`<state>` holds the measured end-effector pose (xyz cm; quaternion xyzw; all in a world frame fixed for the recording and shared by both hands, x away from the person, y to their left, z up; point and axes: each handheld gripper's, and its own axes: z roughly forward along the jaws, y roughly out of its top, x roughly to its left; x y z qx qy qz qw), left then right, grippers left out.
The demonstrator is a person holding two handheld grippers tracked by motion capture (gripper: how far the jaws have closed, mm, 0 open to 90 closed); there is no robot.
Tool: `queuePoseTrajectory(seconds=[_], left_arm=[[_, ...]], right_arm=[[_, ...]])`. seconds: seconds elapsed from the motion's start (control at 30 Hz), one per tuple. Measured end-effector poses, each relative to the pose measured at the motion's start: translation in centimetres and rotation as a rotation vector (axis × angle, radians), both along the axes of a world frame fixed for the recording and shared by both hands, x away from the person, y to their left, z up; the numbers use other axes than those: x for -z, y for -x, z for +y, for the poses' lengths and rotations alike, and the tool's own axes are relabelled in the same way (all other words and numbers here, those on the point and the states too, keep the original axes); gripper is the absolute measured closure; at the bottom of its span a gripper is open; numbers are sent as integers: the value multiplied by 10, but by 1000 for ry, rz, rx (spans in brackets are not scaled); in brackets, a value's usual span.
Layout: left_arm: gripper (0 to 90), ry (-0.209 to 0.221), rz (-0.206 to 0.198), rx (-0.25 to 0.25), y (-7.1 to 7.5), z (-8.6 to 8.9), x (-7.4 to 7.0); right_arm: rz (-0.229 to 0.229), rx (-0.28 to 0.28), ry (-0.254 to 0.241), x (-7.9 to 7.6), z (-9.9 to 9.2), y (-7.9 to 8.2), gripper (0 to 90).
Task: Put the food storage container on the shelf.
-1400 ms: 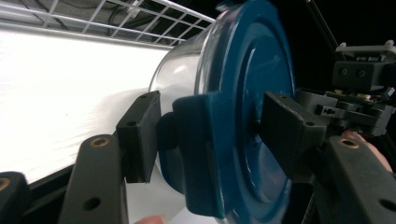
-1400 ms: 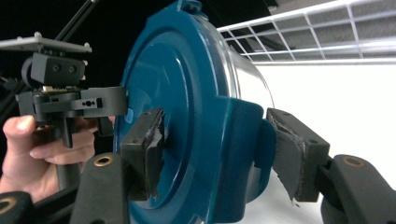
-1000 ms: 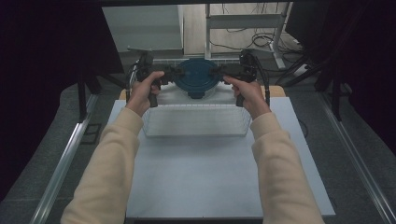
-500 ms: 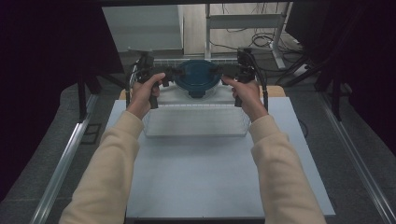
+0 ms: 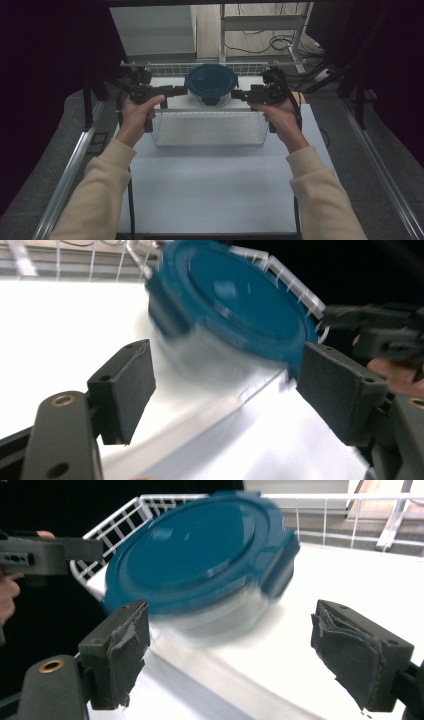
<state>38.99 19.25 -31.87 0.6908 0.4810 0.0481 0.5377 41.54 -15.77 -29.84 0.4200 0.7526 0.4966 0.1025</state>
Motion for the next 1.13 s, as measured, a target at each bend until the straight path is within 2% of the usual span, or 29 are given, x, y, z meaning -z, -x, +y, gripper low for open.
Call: queuePoseTrajectory(seconds=[0.13,0.23,0.27,0.3,0.33,0.43,0.47,0.5,0.57,0.6,0.63,0.67,0.77,0.87,0.93,1.13], left_arm=[[256,-31,-59,50,39,-5,8],[258,-79,-108,71,66,-9,22],[261,-93,-118,83,74,-10,28],[261,-101,-122,93,81,-11,36],[261,-106,-119,100,88,-11,44],[261,-114,-101,105,103,-10,71],[261,-124,-92,104,107,-9,80],[261,-133,-77,106,110,-8,90],[261,-126,-42,105,116,-6,107],[261,-126,-24,108,118,-6,115],[260,-139,6,113,123,-6,129],[260,-139,6,113,123,-6,129],[257,-150,38,116,128,-6,143],[253,-166,38,105,131,-8,147],[250,-180,27,101,133,-9,147],[239,-170,15,92,135,-5,146]], right_arm=[[-35,-28,-4,13,-14,29,170],[-58,-47,9,26,-24,51,203],[-66,-58,18,36,-30,66,206],[-70,-64,23,41,-34,74,206],[-70,-64,23,41,-34,74,206],[-74,-68,19,58,-45,97,209],[-70,-69,20,64,-48,103,209],[-64,-68,17,76,-55,115,210],[-57,-68,20,83,-57,120,210],[-59,-68,26,89,-60,125,210],[-52,-61,45,102,-64,133,211],[-52,-61,45,102,-64,133,211],[-40,-61,71,121,-67,141,210],[-34,-65,115,133,-66,145,210],[-40,-59,125,135,-65,145,214],[-58,-71,116,135,-64,149,207]])
